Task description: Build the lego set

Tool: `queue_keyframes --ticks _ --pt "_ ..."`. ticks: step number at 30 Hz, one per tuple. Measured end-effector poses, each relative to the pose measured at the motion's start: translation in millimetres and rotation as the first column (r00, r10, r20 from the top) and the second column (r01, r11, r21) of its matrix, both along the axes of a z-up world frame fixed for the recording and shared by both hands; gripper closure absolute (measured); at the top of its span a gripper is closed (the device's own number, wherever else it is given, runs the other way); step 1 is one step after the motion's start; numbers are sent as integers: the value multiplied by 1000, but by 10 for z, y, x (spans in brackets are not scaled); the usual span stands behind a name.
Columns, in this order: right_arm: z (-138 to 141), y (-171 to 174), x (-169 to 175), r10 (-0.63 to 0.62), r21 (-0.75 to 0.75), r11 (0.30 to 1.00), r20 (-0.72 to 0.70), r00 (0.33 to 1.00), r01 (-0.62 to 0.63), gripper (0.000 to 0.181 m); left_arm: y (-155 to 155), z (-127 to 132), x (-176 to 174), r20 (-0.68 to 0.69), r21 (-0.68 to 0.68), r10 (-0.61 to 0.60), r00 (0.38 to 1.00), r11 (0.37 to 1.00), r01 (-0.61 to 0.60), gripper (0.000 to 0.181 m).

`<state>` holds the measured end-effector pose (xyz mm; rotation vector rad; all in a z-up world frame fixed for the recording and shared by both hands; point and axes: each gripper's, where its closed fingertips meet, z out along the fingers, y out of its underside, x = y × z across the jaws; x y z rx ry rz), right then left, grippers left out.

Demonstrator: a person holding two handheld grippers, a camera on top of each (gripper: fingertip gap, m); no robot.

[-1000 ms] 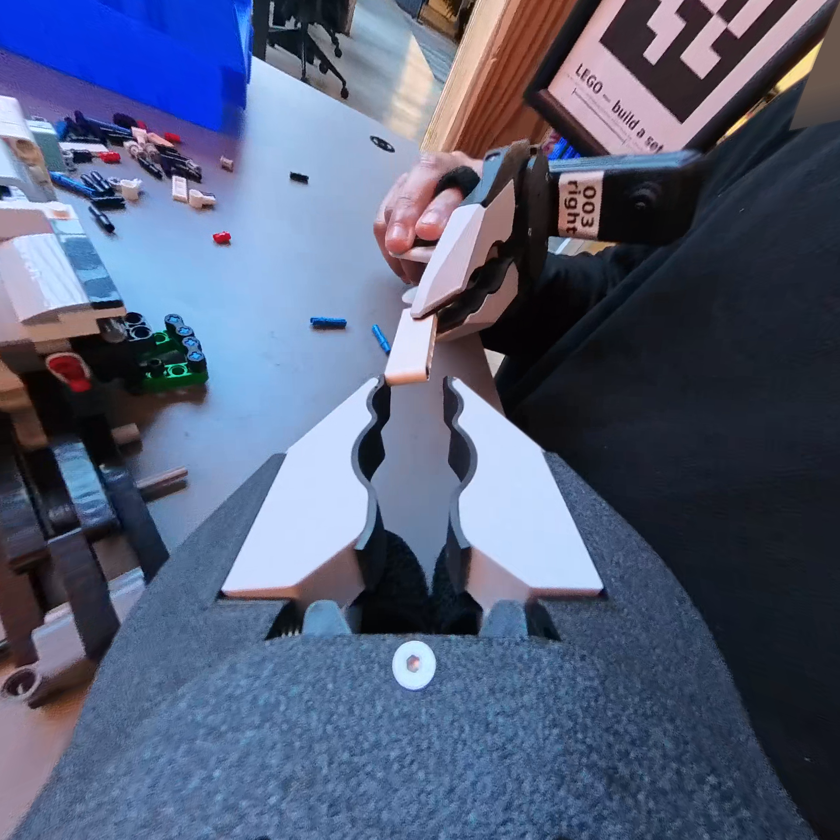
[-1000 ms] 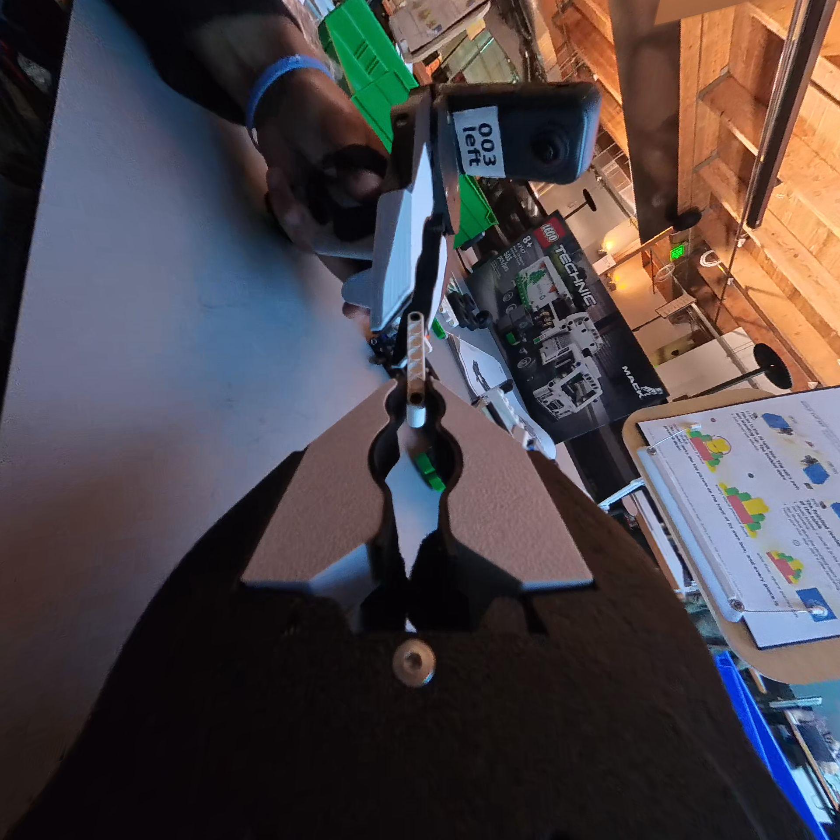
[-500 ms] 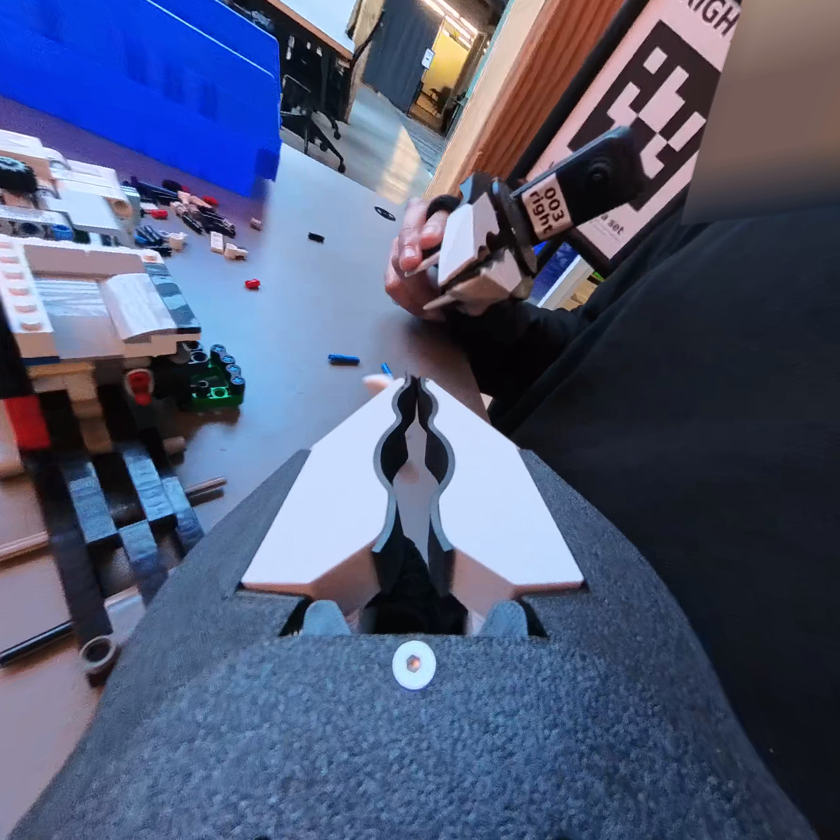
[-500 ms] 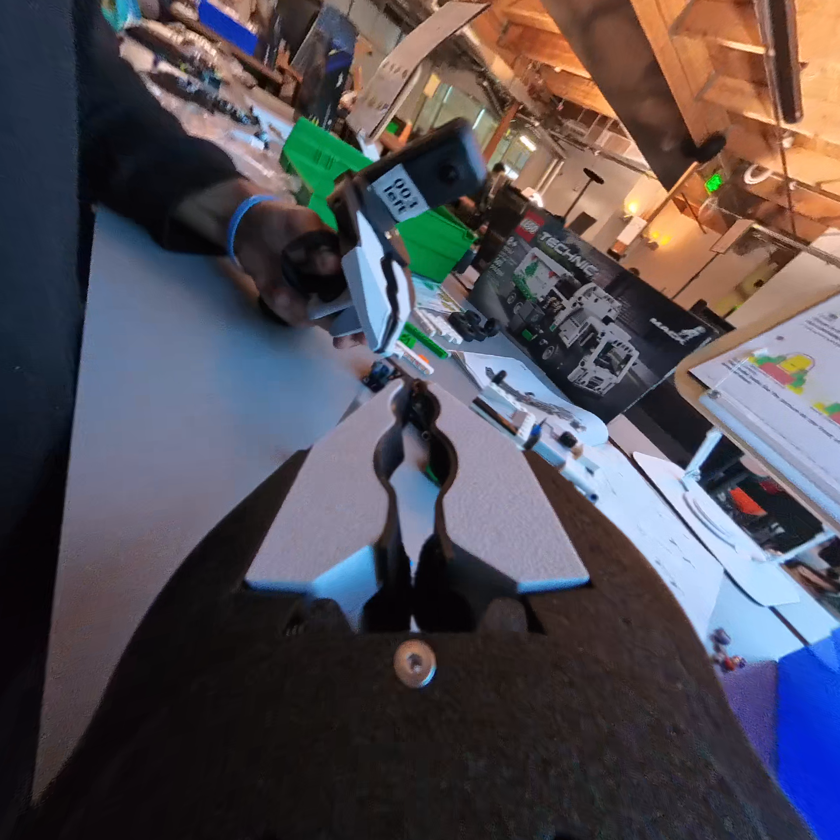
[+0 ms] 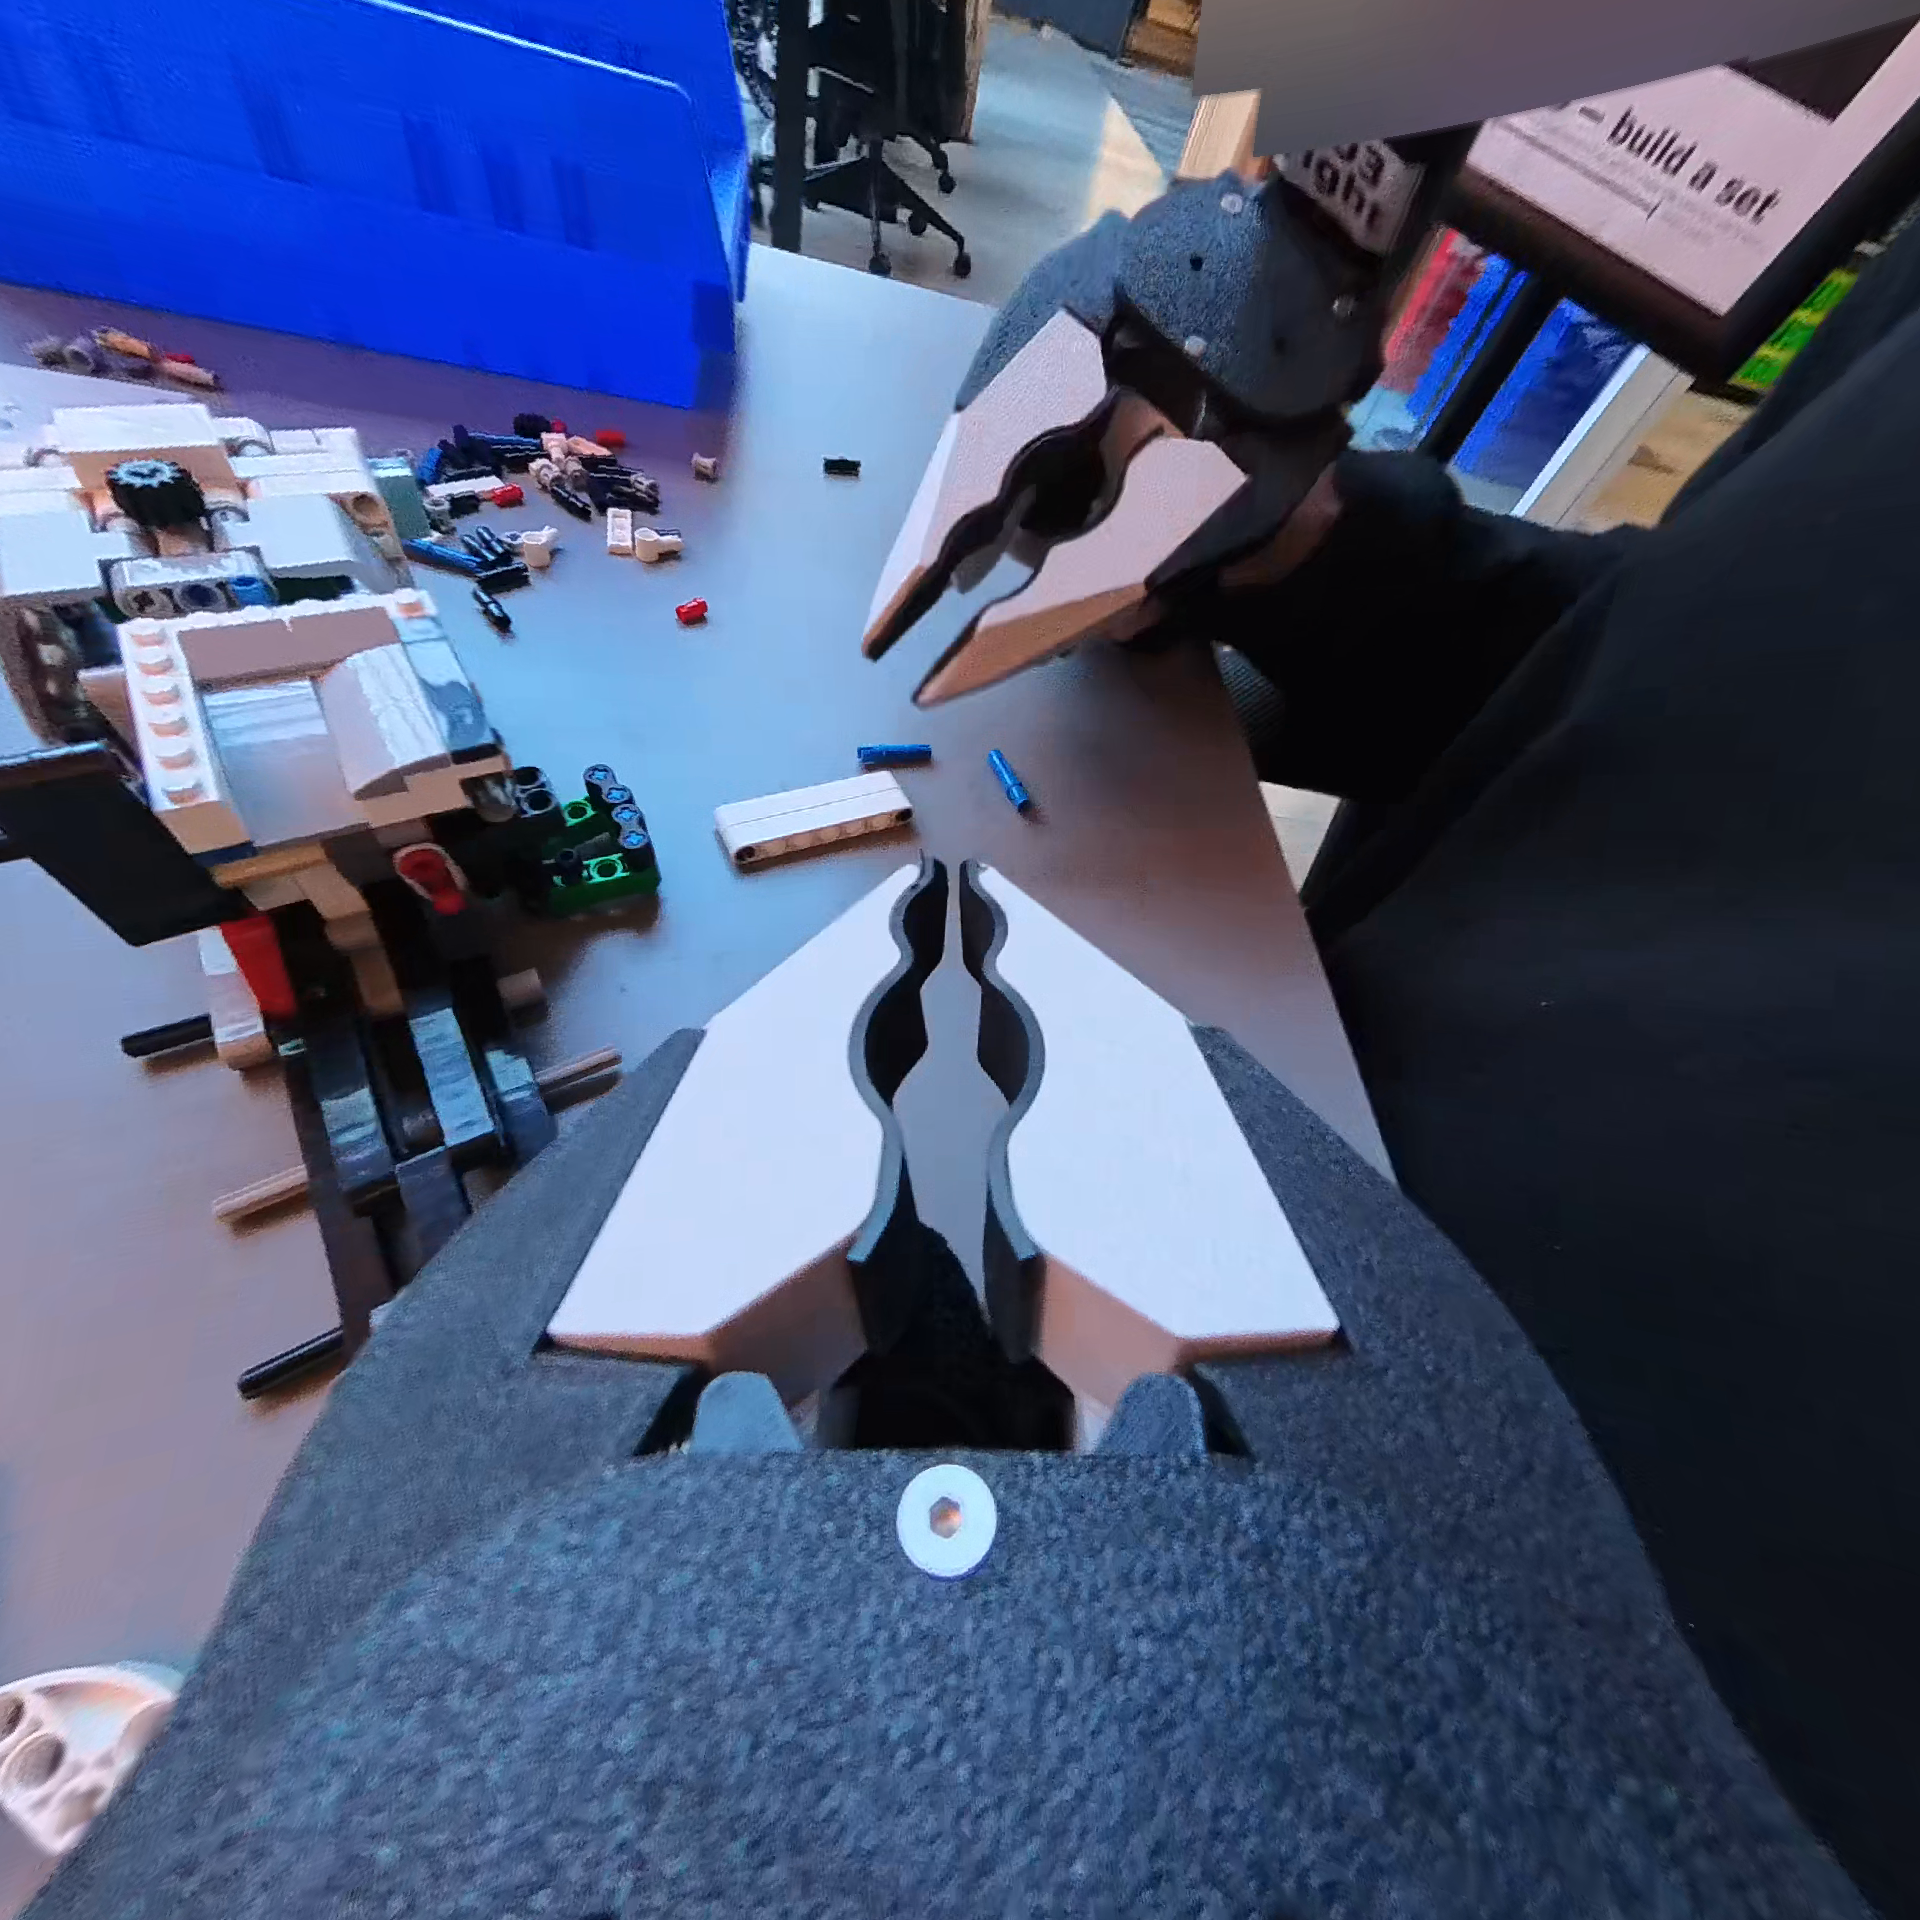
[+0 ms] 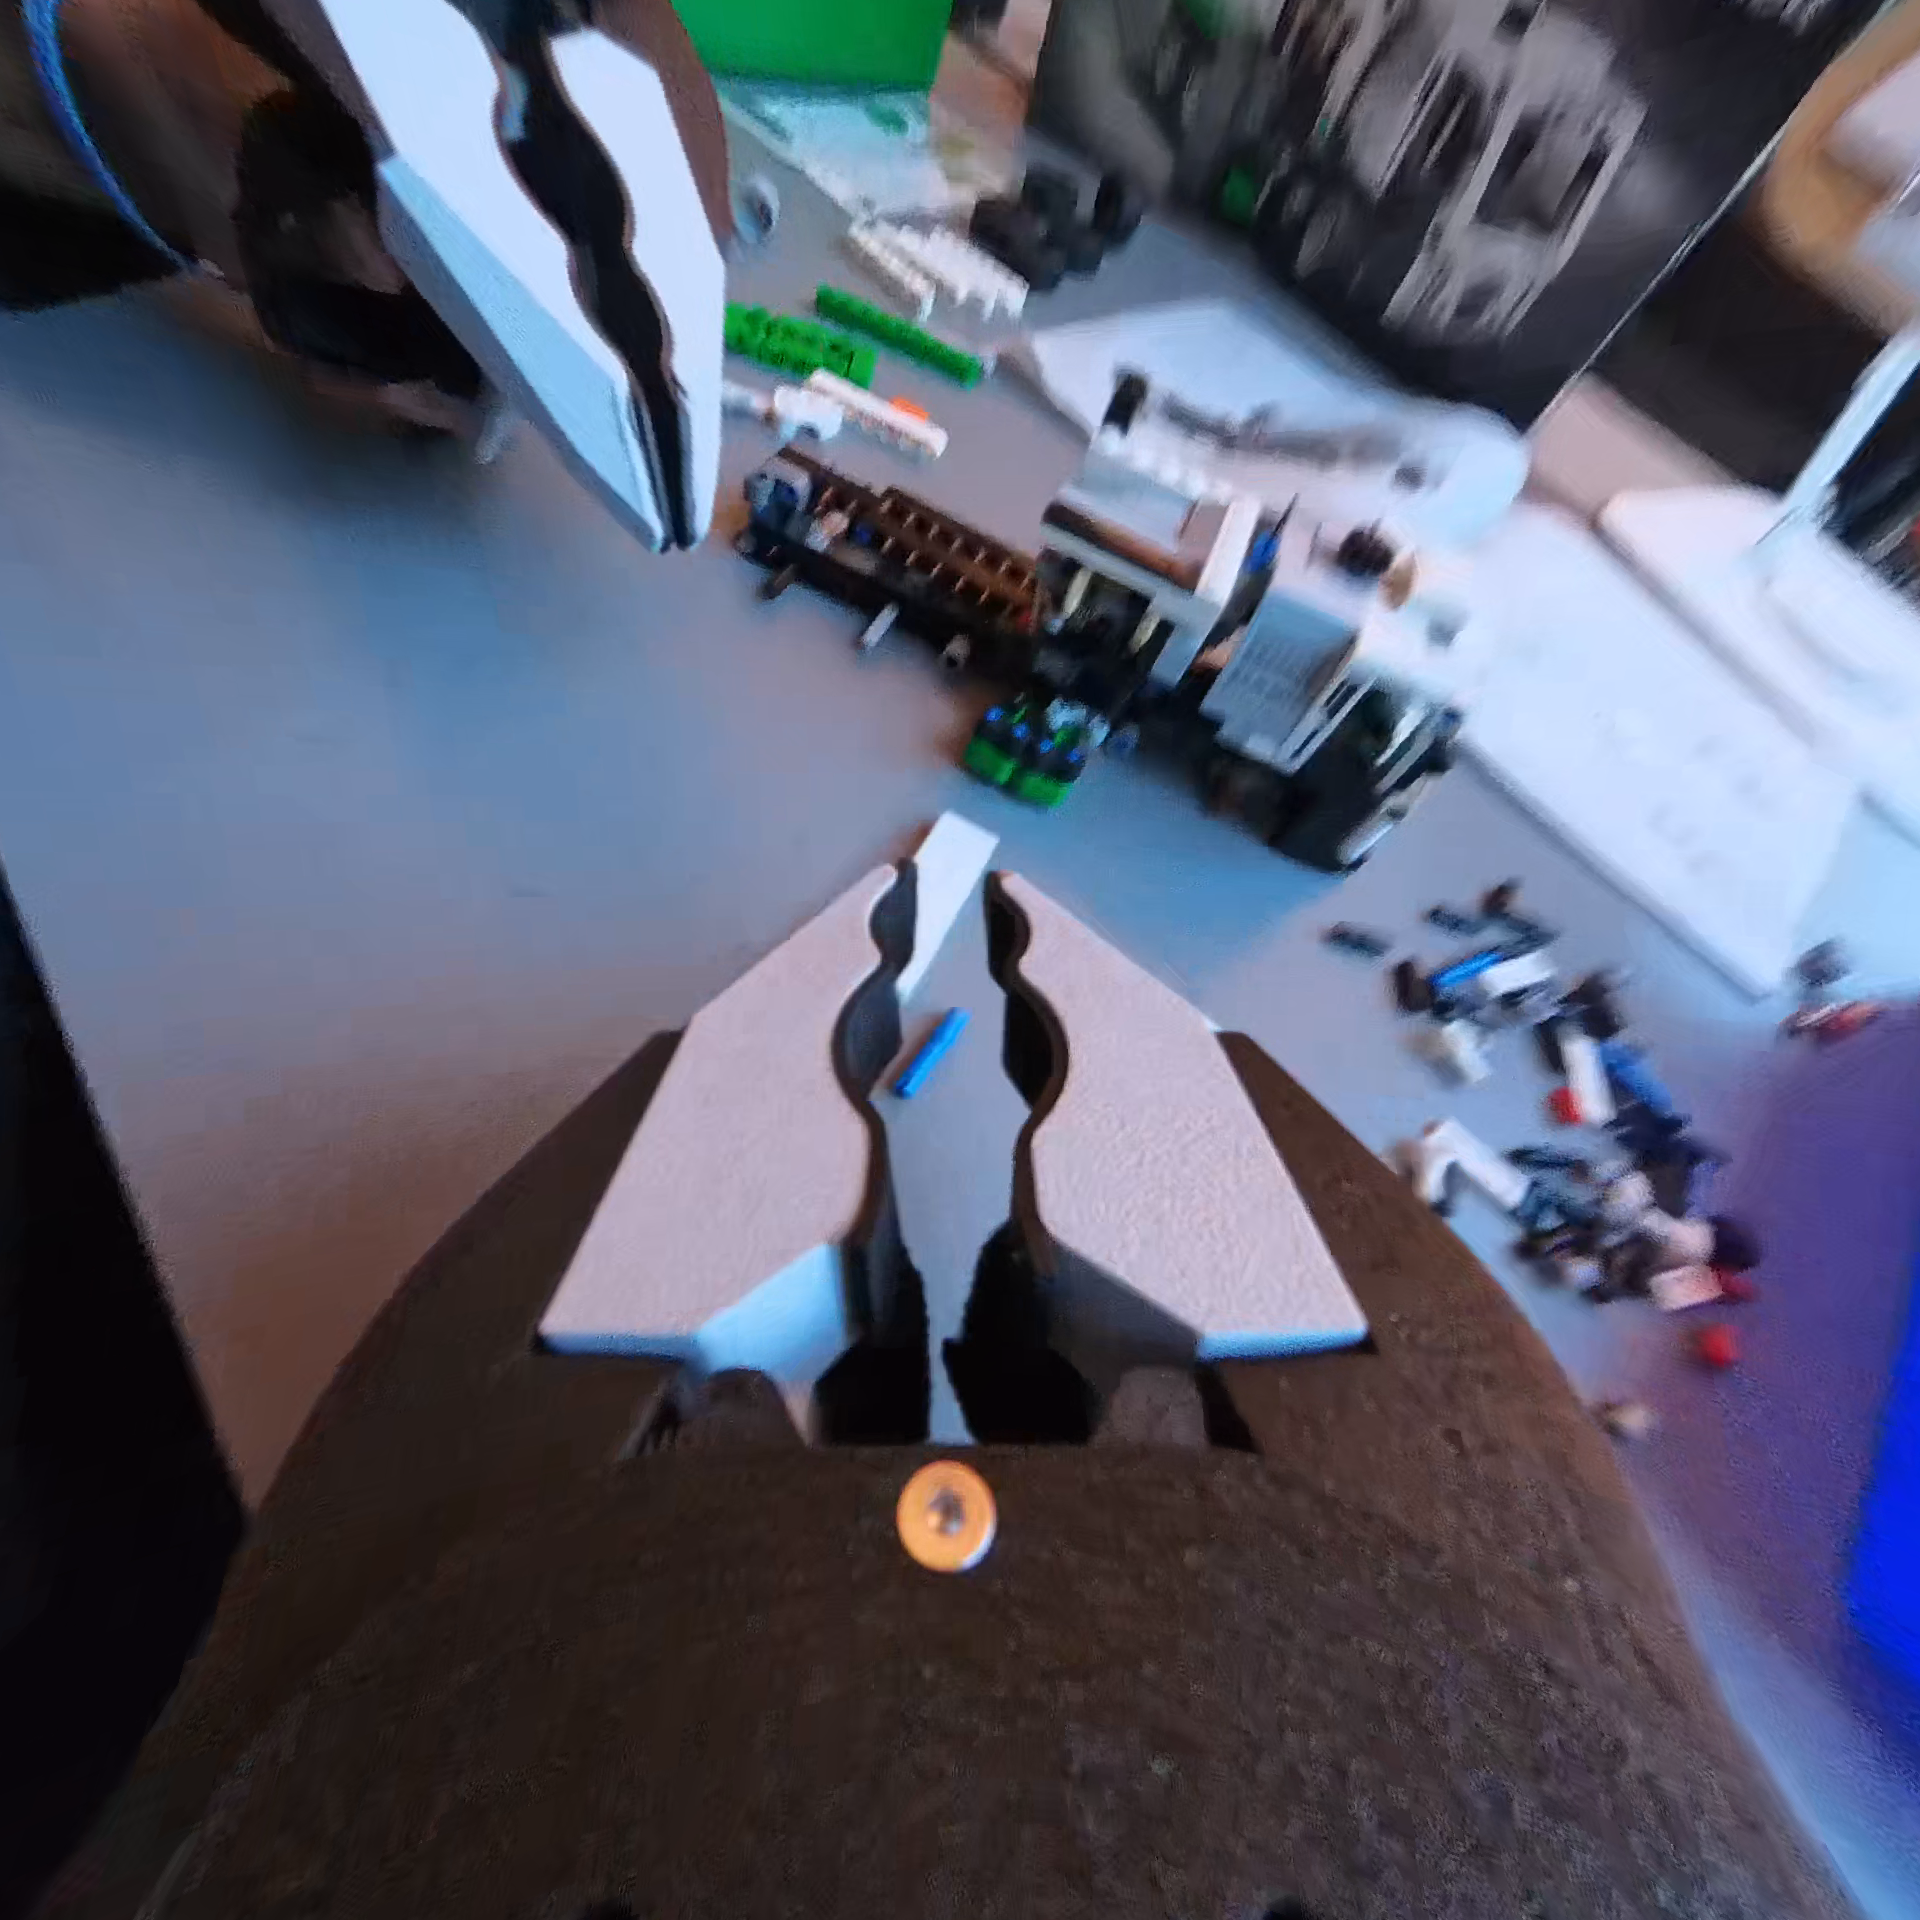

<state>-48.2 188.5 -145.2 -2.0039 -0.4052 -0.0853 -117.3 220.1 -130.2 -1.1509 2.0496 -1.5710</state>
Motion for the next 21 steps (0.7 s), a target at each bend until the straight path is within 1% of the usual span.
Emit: queue_keyframes --ticks 2,3,4,5,7,11,14,15,16,17,19,21 --pt "-89 3 -71 -30 -77 997 -49 998 26 156 -5 -17 6 10 30 5 1000 1000 -6 180" --pt "-168 3 -92 -49 -124 991 -40 998 44 153 -11 -27 6 10 39 5 1000 999 -6 180" --pt "-252 8 -36 -101 -166 981 -1 995 99 151 -15 -33 6 12 47 7 1000 999 -7 180" --pt "-323 9 -10 -119 -195 973 38 992 124 149 -20 -35 4 16 54 6 1000 998 -7 180" --pt "-379 37 16 -144 -200 968 59 988 153 152 -27 -38 1 25 68 7 1000 998 -9 180" --pt "-421 85 -2 -159 -232 960 -2 987 154 163 -36 -52 2 43 104 16 999 994 -20 180" --pt "-425 109 28 -164 -260 955 -52 985 145 166 -23 -46 19 81 141 38 996 989 -49 173" --pt "-417 114 46 -172 -271 952 -96 980 141 166 -1 -40 34 99 157 55 994 985 -70 171" --pt "-381 123 12 -161 -273 956 -192 968 105 166 26 -41 50 116 178 71 991 980 -91 168" --pt "-300 139 -37 -145 -258 964 -318 937 61 166 64 -45 69 138 207 90 986 971 -117 162" --pt "-84 152 -142 -92 -209 977 -557 825 -32 166 176 -35 118 218 287 136 966 937 -197 159" --pt "112 157 -209 -43 -154 984 -699 714 -92 166 266 -34 147 293 369 157 943 891 -263 156"
